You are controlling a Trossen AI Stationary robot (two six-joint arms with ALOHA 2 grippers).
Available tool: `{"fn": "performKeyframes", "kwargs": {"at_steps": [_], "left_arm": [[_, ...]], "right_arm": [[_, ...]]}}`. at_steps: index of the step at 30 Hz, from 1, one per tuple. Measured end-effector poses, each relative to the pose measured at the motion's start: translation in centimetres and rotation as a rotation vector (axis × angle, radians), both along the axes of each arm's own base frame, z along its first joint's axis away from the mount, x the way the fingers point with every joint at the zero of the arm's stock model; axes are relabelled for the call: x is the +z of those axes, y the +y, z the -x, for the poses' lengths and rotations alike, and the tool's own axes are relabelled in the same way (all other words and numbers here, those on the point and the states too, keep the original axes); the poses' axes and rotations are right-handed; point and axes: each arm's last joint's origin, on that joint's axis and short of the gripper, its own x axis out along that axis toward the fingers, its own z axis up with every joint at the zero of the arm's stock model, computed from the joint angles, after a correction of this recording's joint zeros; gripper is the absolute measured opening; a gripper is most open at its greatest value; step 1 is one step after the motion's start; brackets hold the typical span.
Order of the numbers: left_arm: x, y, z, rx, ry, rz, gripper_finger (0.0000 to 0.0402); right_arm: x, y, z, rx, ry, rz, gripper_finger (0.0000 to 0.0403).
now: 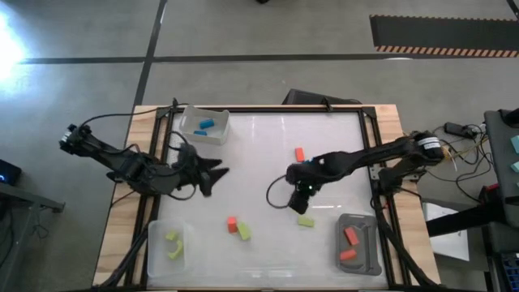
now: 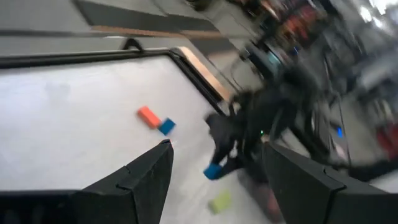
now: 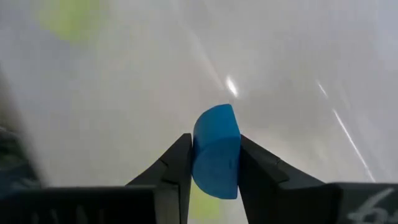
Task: Sort & place blocks by color
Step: Put the blue block into the white bin
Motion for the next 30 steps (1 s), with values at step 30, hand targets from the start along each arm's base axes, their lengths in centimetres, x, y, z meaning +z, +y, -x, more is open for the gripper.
{"fn": "performKeyframes", "kwargs": {"at_steps": [30], "left_arm": [[-1.1, 0.6, -7.6, -0.237, -0.046, -0.313, 0.0229]], "right_arm": [[11.2, -1.3, -2.2, 0.03, -1.163, 0.082, 0.0084]]}}
